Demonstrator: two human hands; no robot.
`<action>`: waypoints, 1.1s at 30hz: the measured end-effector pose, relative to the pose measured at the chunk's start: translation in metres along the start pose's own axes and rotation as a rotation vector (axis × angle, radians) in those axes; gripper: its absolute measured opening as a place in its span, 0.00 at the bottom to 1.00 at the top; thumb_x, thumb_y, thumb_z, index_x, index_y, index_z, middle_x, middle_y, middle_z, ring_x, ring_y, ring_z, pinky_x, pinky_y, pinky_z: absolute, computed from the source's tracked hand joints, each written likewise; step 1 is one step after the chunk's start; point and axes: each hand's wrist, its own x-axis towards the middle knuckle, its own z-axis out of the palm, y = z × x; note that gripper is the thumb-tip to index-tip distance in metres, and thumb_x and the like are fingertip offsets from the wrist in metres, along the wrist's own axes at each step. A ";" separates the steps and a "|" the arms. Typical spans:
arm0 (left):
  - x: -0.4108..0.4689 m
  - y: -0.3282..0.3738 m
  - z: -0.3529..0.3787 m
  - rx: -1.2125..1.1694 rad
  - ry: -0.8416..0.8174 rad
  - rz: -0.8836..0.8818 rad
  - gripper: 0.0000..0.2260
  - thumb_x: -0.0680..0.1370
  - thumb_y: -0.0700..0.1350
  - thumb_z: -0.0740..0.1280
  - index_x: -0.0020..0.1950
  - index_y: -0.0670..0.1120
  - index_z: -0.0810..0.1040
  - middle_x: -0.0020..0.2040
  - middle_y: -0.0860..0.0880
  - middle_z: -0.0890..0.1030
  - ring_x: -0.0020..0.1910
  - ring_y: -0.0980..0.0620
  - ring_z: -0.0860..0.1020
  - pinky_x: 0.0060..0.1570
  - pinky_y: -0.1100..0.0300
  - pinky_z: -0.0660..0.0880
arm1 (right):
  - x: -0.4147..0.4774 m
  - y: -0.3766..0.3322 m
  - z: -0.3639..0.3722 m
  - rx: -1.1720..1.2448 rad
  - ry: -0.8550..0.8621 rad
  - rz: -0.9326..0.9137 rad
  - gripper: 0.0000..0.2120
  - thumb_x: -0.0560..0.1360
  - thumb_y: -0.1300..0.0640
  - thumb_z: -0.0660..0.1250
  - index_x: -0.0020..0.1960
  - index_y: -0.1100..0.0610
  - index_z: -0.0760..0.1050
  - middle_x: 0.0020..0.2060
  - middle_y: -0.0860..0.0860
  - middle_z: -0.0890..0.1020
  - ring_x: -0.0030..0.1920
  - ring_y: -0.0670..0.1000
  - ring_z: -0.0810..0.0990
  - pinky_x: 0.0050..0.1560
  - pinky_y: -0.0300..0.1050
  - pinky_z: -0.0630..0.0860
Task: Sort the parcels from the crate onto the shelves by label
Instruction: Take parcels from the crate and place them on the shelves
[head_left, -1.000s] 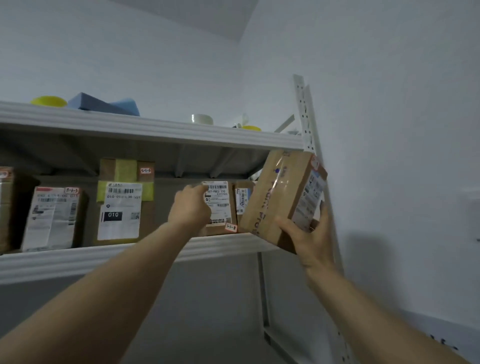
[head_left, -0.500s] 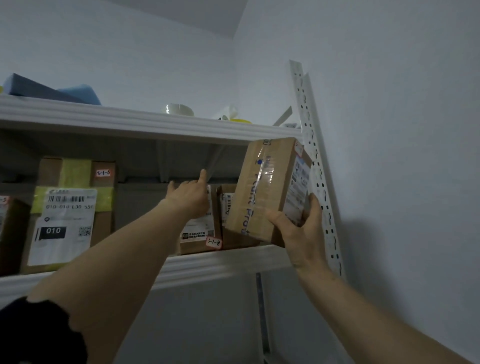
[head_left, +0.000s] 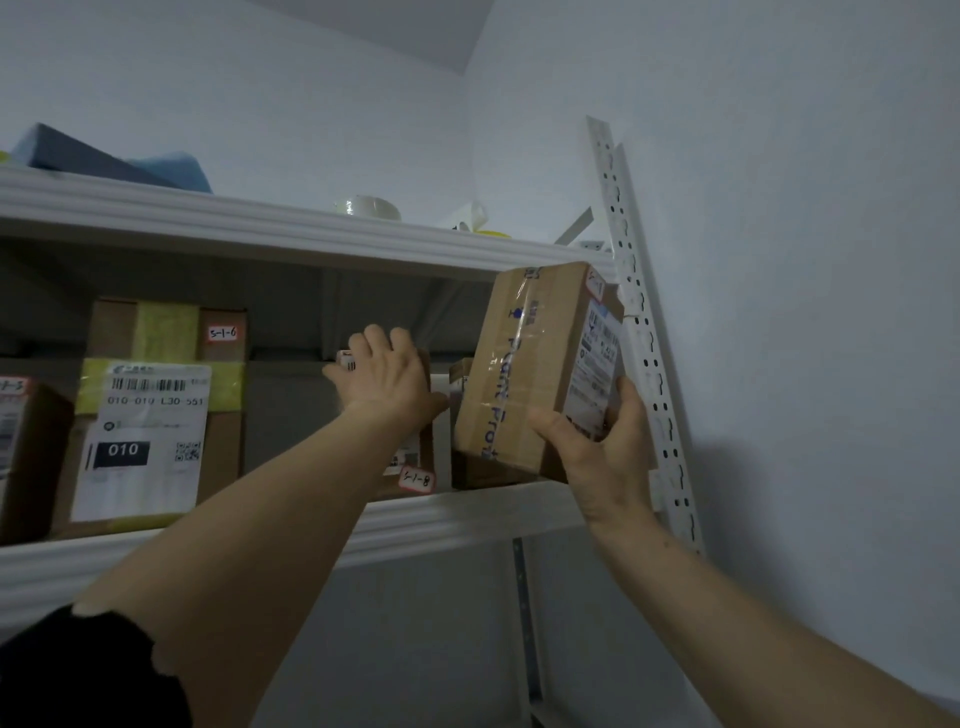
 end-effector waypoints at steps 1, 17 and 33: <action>0.000 -0.006 -0.001 0.019 -0.004 0.014 0.37 0.70 0.62 0.70 0.69 0.44 0.59 0.66 0.41 0.62 0.66 0.40 0.62 0.63 0.39 0.65 | -0.001 0.000 0.003 -0.008 -0.005 -0.001 0.41 0.56 0.43 0.75 0.67 0.48 0.66 0.59 0.48 0.77 0.59 0.48 0.77 0.55 0.54 0.79; -0.006 -0.071 -0.020 0.110 -0.045 0.003 0.27 0.76 0.59 0.62 0.70 0.49 0.62 0.69 0.39 0.61 0.73 0.37 0.55 0.71 0.37 0.39 | -0.021 0.006 0.080 -0.278 -0.036 -0.012 0.51 0.62 0.52 0.79 0.76 0.50 0.52 0.69 0.51 0.65 0.69 0.50 0.64 0.69 0.49 0.65; -0.010 -0.090 -0.031 -0.021 -0.140 0.108 0.36 0.75 0.52 0.64 0.78 0.53 0.48 0.74 0.42 0.56 0.75 0.40 0.50 0.74 0.43 0.46 | -0.021 0.018 0.122 -0.699 -0.191 0.125 0.41 0.69 0.42 0.72 0.74 0.41 0.53 0.68 0.54 0.65 0.68 0.56 0.64 0.68 0.58 0.63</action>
